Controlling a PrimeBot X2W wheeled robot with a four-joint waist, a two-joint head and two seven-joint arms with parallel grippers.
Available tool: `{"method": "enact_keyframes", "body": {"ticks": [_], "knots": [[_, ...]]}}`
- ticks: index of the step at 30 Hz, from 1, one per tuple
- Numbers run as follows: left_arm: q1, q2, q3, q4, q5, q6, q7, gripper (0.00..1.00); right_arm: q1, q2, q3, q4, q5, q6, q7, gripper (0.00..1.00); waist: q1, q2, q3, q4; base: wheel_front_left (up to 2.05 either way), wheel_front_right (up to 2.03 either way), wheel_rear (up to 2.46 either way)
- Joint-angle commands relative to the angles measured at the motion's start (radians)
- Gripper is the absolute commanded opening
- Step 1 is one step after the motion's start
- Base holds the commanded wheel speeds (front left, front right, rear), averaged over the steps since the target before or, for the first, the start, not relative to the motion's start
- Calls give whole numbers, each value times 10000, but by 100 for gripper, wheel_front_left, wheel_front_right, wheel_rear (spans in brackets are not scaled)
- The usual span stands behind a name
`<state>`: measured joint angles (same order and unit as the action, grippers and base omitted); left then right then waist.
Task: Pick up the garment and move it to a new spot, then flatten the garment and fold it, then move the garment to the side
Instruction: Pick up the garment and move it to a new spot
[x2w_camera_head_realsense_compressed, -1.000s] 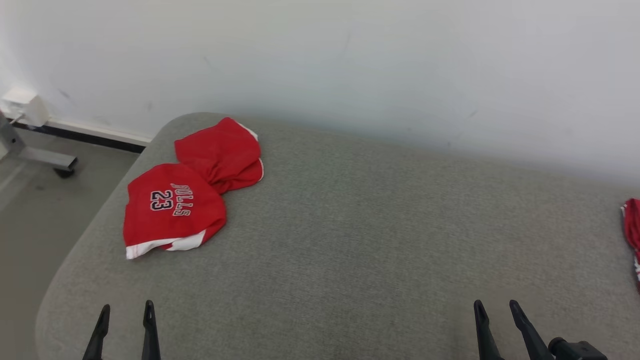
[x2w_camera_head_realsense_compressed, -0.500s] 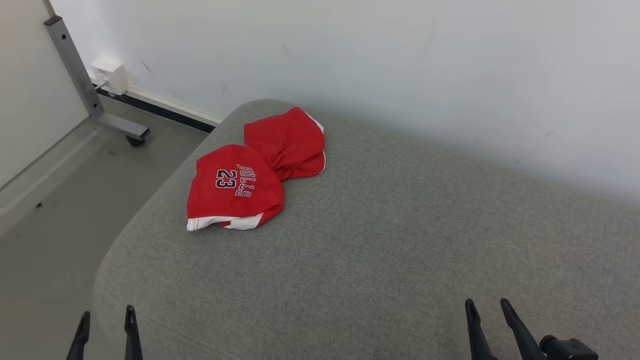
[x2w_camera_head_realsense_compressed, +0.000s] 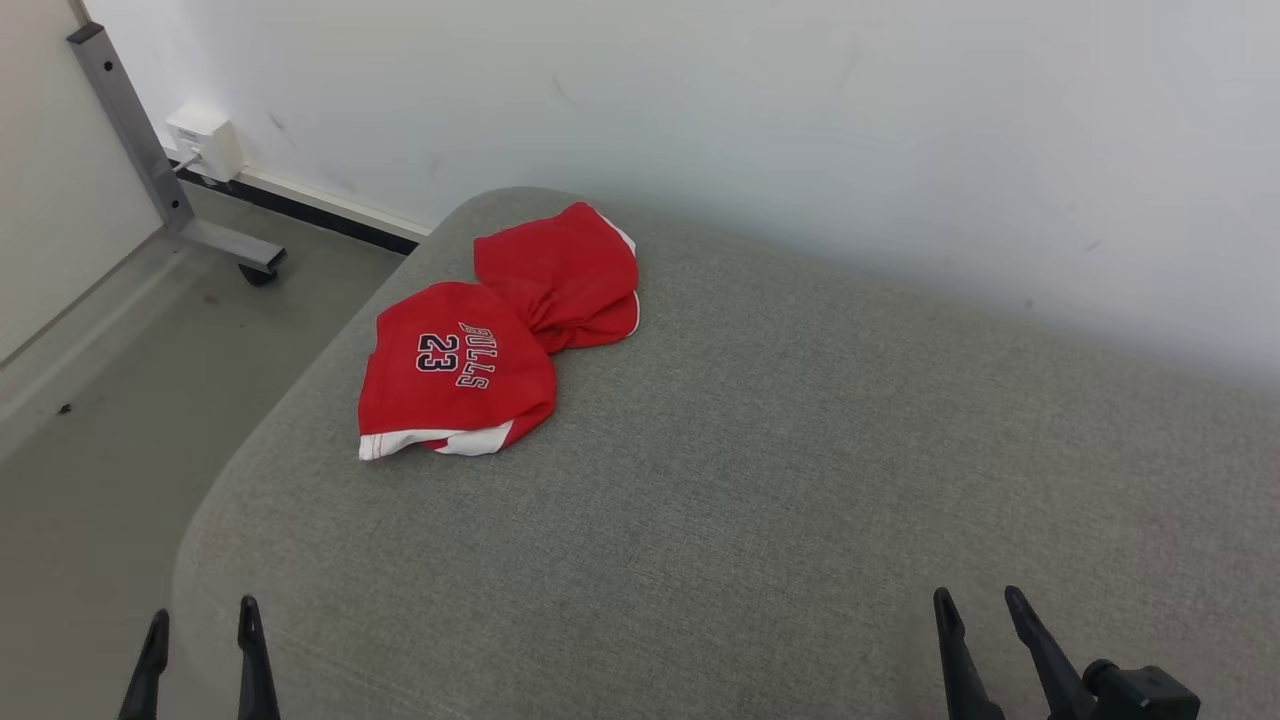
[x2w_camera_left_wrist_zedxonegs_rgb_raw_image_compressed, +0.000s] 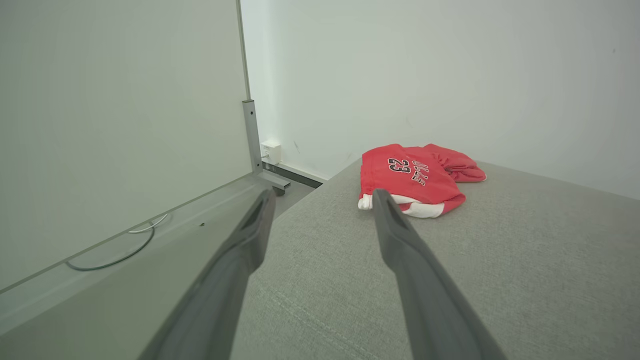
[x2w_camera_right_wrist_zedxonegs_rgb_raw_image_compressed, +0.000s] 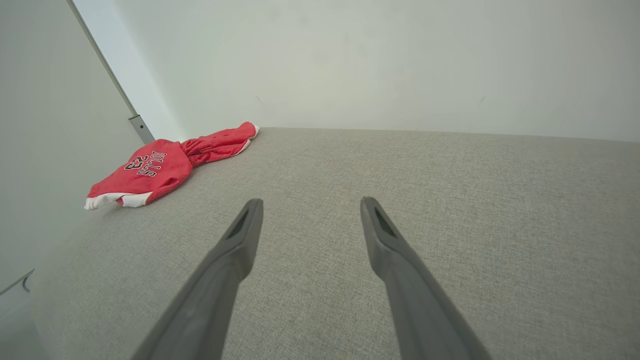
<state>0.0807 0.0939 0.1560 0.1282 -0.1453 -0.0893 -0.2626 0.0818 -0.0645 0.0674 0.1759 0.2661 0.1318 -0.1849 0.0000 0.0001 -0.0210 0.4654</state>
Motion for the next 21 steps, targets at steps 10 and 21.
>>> {"method": "enact_keyframes", "body": {"ticks": [10, 21], "knots": [[-2526, 487, 45, 462, -556, -151, 52, 100, -633, -518, -514, -566, -318, -26, 325, 100, 0, -1, 1350, -1127, 0, 0, 0], [-6630, 1559, 185, 1944, -1280, -294, 459, 100, -1701, -1201, -1489, -1839, -673, -26, 718, 100, 0, -1, 3695, -2846, 0, 0, 0]]}}
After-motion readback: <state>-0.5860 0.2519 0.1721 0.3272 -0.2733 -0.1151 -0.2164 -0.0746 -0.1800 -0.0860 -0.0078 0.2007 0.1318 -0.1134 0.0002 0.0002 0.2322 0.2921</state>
